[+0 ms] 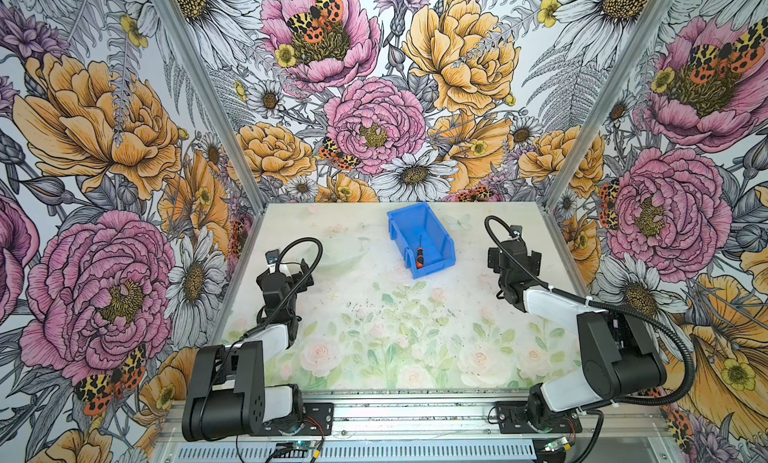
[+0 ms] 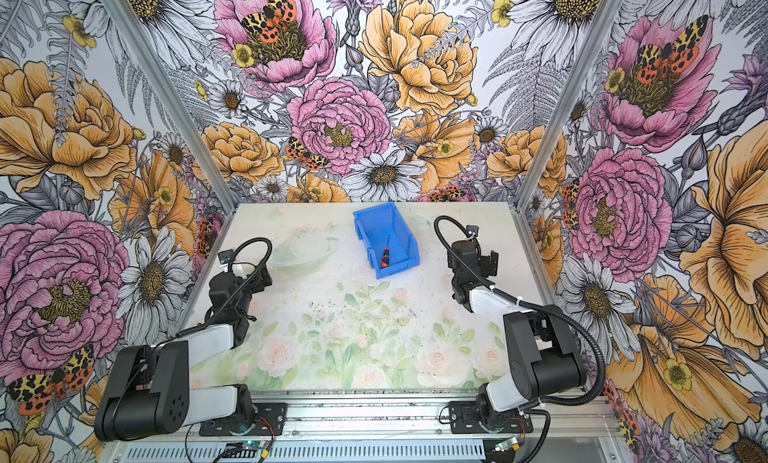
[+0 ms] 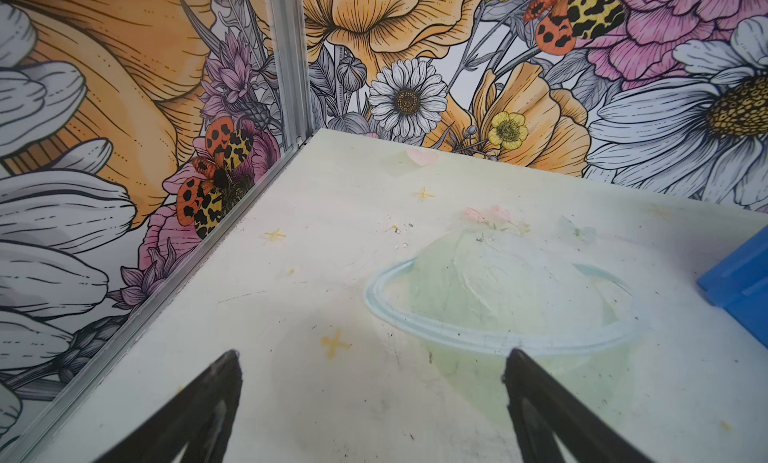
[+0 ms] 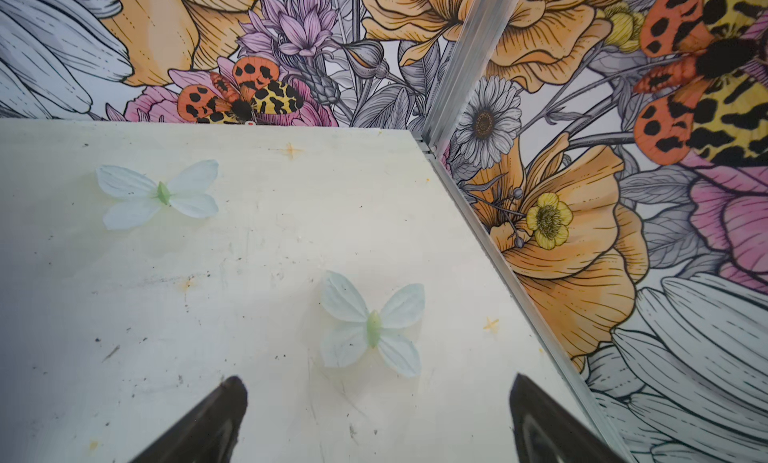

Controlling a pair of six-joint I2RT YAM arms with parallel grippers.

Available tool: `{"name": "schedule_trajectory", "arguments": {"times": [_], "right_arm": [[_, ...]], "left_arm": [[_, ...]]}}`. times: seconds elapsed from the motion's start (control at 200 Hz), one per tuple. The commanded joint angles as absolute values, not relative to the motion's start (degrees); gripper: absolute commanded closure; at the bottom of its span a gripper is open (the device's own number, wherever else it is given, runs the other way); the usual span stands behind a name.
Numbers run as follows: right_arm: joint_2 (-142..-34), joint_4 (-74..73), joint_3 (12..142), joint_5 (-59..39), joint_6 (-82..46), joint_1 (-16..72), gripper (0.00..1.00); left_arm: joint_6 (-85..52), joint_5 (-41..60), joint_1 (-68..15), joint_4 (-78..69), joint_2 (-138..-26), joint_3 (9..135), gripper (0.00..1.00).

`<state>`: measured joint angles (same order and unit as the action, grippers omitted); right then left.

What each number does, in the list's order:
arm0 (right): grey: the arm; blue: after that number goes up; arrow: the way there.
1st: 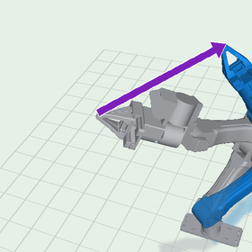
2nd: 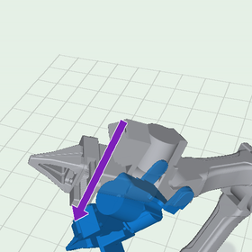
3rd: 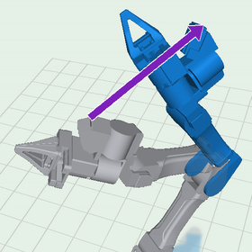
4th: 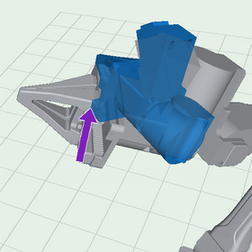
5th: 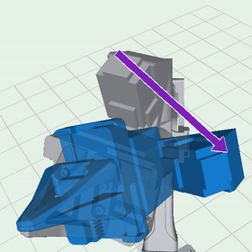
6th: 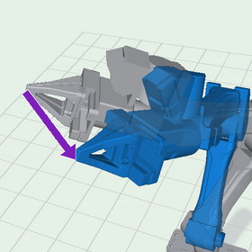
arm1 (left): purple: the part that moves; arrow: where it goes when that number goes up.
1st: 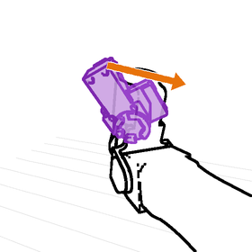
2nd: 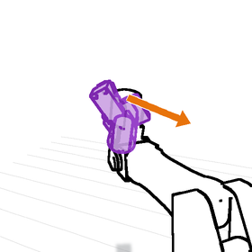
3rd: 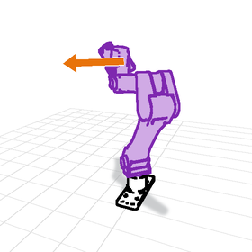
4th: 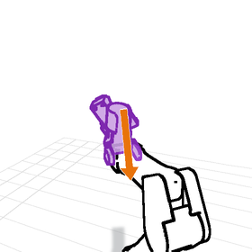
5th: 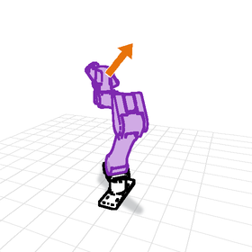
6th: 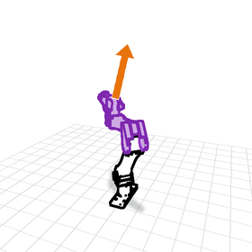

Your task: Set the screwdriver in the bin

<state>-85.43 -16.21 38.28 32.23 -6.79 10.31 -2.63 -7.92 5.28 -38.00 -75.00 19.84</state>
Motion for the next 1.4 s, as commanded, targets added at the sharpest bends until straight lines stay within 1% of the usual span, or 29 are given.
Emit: {"name": "schedule_trajectory", "arguments": {"times": [0.0, 0.045, 0.15, 0.265, 0.325, 0.405, 0.485, 0.585, 0.705, 0.825, 0.876, 0.936, 0.971, 1.116, 1.216, 1.316, 1.396], "right_arm": [[-83.1, -23.3, 32.9, 30.0, -8.4, 10.2, 0.01], [-83.1, -25.0, 32.0, 29.5, -8.0, 10.4, 0.01], [-84.2, -25.0, 32.7, 31.9, -7.5, 10.2, 0.0], [-84.6, -24.2, 33.5, 31.3, -6.8, 10.1, 0.01], [-84.2, -24.3, 33.6, 31.8, -5.4, 10.2, 0.01], [-83.7, -24.7, 34.4, 35.4, -4.2, 10.1, 0.01], [-84.1, -26.2, 35.0, 35.7, -1.9, 9.7, 0.0], [-86.0, -27.3, 35.3, 32.1, -2.4, 8.4, 0.0], [-88.6, -33.4, 32.4, 30.0, -3.5, 6.9, 0.01], [-87.5, -33.1, 31.7, 23.6, -5.9, 3.3, 0.01], [-86.8, -35.4, 29.9, 19.6, -5.9, 2.3, 0.01], [-86.5, -36.5, 29.1, 16.8, -5.9, 1.3, 0.0], [-86.4, -36.9, 28.9, 15.6, -6.1, 0.9, 0.0], [-86.1, -39.8, 27.0, 14.2, -6.2, 0.4, 0.0], [-87.2, -46.0, 24.0, 9.3, -5.5, -0.3, 0.01], [-88.3, -49.6, 22.7, 9.6, -5.1, -0.3, 0.01], [-88.3, -49.1, 22.9, 9.6, -5.2, -0.3, 0.01]], "left_arm": [[-3.6, -4.2, 5.6, -41.0, -75.3, 20.2, 0.01], [-3.2, -3.8, 5.2, -41.9, -75.9, 20.4, 0.01], [-3.0, -3.1, 5.4, -42.1, -77.1, 21.3, 0.01], [-3.8, -1.8, 6.0, -40.5, -78.9, 23.3, 0.01], [-4.4, -1.7, 6.0, -42.5, -79.8, 22.8, 0.01], [-5.2, -2.1, 5.8, -46.7, -81.8, 21.8, 0.01], [-5.2, -2.4, 5.8, -46.2, -82.4, 22.3, 0.01], [-5.1, -2.3, 5.6, -45.7, -82.6, 22.8, 0.01], [-4.5, -0.7, 5.5, -47.5, -82.8, 22.0, 0.01], [-1.4, 0.5, 3.7, -49.0, -85.4, 22.1, 0.01], [-0.1, 1.8, 2.8, -53.9, -89.2, 22.0, 0.01], [0.2, -0.7, 1.9, -50.3, -88.0, 22.5, 0.01], [0.4, -1.8, 1.4, -52.1, -88.5, 22.2, 0.01], [0.1, -2.5, 1.4, -51.6, -88.3, 22.3, 0.01], [0.3, -3.6, 1.0, -52.0, -88.3, 22.1, 0.01], [0.3, -3.8, 0.8, -52.8, -88.6, 21.9, 0.01], [0.4, -3.8, 0.8, -52.8, -88.6, 21.9, 0.01]]}}
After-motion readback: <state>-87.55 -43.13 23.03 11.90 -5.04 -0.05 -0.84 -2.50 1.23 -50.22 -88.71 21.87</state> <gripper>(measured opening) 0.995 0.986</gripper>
